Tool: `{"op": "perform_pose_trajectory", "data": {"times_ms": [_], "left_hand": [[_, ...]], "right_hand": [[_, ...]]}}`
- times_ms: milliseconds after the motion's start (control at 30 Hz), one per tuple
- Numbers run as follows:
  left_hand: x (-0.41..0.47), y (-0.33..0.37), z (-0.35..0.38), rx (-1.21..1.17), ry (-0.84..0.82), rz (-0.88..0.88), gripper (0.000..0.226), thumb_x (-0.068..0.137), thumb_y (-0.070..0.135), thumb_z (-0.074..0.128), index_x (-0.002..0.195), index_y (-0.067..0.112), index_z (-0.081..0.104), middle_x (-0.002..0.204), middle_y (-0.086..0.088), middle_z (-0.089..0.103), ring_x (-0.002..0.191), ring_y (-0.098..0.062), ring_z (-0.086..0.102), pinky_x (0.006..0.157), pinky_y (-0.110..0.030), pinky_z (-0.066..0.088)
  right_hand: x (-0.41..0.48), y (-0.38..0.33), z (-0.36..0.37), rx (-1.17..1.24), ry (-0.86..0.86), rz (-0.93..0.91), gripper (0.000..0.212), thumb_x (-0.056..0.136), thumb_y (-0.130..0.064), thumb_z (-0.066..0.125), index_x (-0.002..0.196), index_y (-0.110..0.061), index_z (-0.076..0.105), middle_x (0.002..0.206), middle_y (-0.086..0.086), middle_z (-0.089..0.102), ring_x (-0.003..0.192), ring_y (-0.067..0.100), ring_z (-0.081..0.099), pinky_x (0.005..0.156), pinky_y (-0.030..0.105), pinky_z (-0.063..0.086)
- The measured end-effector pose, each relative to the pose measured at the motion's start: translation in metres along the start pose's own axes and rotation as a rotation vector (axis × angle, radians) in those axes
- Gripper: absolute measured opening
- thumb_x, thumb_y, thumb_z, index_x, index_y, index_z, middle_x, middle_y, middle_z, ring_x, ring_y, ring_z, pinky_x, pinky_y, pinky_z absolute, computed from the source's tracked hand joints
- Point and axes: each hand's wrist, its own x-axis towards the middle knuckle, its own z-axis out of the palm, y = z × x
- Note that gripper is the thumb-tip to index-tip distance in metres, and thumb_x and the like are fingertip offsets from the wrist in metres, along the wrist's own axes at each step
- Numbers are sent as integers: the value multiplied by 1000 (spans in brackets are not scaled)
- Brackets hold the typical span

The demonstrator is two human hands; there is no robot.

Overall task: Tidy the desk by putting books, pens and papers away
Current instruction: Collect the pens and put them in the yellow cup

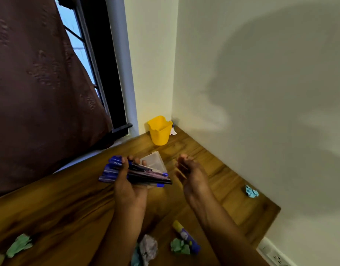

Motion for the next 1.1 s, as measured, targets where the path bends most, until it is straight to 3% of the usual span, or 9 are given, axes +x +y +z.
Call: {"op": "perform_pose_trajectory", "data": {"times_ms": [167, 300, 400, 633, 733, 800, 967, 1033, 1100], "left_hand": [[38, -20, 15, 13, 52, 146, 4, 80, 22, 55, 82, 20, 52, 72, 9, 58, 66, -5, 61, 73, -24, 55], [65, -36, 19, 43, 119, 227, 13, 93, 20, 47, 81, 20, 51, 72, 9, 57, 65, -5, 60, 75, -24, 55], [77, -43, 21, 58, 190, 282, 4, 85, 22, 53, 82, 21, 53, 73, 9, 60, 66, -4, 62, 74, -25, 56], [89, -47, 17, 91, 220, 325, 6, 79, 27, 60, 78, 22, 58, 73, 9, 58, 69, -4, 61, 85, -28, 51], [91, -45, 17, 80, 206, 340, 25, 58, 28, 75, 78, 22, 60, 74, 9, 58, 68, -4, 62, 86, -28, 50], [91, -47, 15, 66, 228, 358, 19, 64, 26, 72, 79, 22, 60, 75, 9, 58, 68, -4, 62, 91, -29, 47], [90, -52, 15, 57, 219, 351, 30, 53, 28, 77, 77, 22, 61, 74, 9, 58, 66, -4, 63, 90, -30, 49], [89, -52, 16, 65, 199, 344, 28, 49, 28, 79, 72, 22, 64, 74, 8, 59, 67, -4, 63, 87, -30, 52], [88, -53, 16, 55, 201, 346, 14, 63, 25, 74, 72, 22, 63, 74, 8, 59, 68, -4, 63, 86, -30, 51]], "right_hand": [[157, -25, -29, -692, 40, -290, 19, 96, -11, 44, 107, -11, 60, 109, 6, 62, 102, 21, 57, 89, 31, 43], [269, -19, -19, -1218, -185, -448, 24, 89, -8, 52, 110, -3, 61, 113, 17, 61, 107, 31, 55, 87, 33, 41], [309, -13, 6, -1415, -374, -547, 29, 88, -14, 55, 116, -5, 60, 116, 21, 59, 110, 36, 52, 91, 38, 41], [343, -3, 36, -1696, -485, -718, 38, 93, -26, 42, 124, -6, 53, 131, 21, 44, 125, 36, 39, 100, 41, 33], [345, 2, 34, -1698, -481, -766, 42, 90, -27, 35, 115, -1, 56, 124, 26, 49, 119, 42, 43, 97, 45, 37], [346, 5, 32, -1709, -470, -769, 33, 87, -22, 45, 106, 0, 61, 119, 28, 53, 114, 44, 48, 94, 48, 43], [350, 7, 23, -1713, -496, -754, 35, 75, -24, 38, 75, -4, 66, 86, 23, 65, 81, 39, 66, 69, 40, 56], [346, 8, 17, -1735, -520, -803, 37, 75, -21, 37, 83, -1, 68, 89, 24, 67, 86, 39, 67, 74, 42, 56], [342, 8, 6, -1737, -556, -756, 50, 79, -22, 35, 113, 5, 61, 115, 28, 61, 108, 42, 59, 95, 45, 48]]}}
